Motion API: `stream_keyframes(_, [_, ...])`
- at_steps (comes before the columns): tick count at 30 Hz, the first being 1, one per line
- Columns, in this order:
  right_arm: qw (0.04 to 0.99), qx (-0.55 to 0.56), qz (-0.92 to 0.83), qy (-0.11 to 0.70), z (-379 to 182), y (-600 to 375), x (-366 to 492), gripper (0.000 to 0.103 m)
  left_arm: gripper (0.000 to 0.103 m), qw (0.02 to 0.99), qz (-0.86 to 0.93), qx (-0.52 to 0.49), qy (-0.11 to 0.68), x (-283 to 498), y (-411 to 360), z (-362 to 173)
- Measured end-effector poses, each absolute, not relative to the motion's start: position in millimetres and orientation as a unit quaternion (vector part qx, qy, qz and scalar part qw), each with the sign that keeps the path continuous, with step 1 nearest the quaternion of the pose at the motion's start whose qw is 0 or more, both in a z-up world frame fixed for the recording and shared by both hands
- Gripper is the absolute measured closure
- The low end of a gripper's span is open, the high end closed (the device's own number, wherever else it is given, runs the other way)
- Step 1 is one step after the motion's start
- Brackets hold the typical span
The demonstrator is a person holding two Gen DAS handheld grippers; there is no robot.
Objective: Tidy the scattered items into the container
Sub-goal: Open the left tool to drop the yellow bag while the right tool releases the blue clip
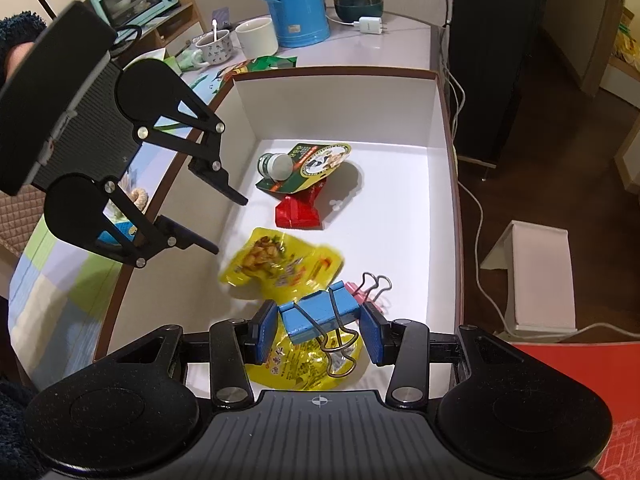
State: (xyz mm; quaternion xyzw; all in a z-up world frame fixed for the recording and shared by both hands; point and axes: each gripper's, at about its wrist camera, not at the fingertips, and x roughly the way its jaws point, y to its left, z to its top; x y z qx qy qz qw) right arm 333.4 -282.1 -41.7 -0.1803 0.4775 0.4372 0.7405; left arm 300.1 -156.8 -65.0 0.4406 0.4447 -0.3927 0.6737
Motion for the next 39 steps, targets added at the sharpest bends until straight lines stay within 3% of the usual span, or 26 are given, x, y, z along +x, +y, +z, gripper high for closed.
stream_keyframes(17, [0.701, -0.329, 0.500, 0.388, -66.1, -217.7, 380.2, 0.059, 0.069, 0.700, -0.334, 0.425, 0.467, 334.2, -132.4, -67.0])
stream_keyframes(31, [0.715, -0.323, 0.496, 0.371, -89.3, -203.8, 395.4, 0.058, 0.067, 0.712, -0.314, 0.411, 0.475, 345.8, -116.0, -73.7])
stream_keyframes(32, [0.717, -0.321, 0.495, 0.372, -87.5, -205.6, 392.8, 0.043, 0.066, 0.713, -0.313, 0.412, 0.474, 345.4, -116.2, -73.2])
stream_keyframes(33, [0.719, -0.318, 0.493, 0.372, -85.6, -207.5, 390.2, 0.019, 0.064, 0.714, -0.312, 0.412, 0.472, 345.1, -116.8, -72.6])
stream_keyframes(39, [0.724, -0.306, 0.477, 0.393, -71.8, -217.8, 368.3, 0.017, 0.055, 0.725, -0.304, 0.414, 0.459, 337.6, -123.8, -65.2])
